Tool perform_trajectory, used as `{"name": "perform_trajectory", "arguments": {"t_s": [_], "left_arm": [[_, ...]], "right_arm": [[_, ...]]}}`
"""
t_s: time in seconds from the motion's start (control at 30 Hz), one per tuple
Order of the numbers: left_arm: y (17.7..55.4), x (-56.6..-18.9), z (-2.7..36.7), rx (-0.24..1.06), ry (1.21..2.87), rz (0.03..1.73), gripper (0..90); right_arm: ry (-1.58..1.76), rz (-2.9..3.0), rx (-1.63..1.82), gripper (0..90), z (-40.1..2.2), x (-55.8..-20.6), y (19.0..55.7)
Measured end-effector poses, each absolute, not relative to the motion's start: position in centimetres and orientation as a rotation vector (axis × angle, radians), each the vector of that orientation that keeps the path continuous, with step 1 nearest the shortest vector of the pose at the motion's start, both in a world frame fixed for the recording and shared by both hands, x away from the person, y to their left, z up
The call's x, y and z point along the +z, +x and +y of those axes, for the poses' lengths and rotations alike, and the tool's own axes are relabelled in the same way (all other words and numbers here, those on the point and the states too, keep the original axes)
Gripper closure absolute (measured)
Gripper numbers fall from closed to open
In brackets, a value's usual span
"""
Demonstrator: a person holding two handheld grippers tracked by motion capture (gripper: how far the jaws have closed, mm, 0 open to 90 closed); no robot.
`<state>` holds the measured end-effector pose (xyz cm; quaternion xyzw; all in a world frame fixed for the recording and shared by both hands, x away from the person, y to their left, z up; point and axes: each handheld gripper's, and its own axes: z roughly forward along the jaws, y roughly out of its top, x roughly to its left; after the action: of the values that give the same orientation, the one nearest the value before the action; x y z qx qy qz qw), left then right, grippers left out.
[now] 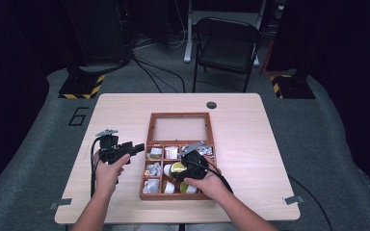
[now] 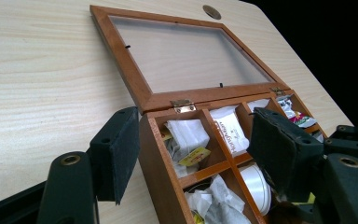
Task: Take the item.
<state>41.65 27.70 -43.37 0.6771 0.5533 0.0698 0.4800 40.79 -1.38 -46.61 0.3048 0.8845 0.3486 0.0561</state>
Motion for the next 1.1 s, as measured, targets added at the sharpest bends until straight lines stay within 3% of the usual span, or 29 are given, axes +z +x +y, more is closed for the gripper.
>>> {"name": "perform_trajectory", "arguments": {"t_s": [0.57, 1.1], "left_arm": [[41.9, -43.2, 27.5, 0.159, 1.645, 1.346, 33.3], [42.9, -43.1, 27.1, 0.148, 1.656, 1.329, 33.3]], "right_arm": [[0.934, 2.629, 1.106, 37.6, -3.2, -44.3, 40.8], [1.167, 2.408, 1.089, 37.6, -11.0, -42.8, 43.0]]}}
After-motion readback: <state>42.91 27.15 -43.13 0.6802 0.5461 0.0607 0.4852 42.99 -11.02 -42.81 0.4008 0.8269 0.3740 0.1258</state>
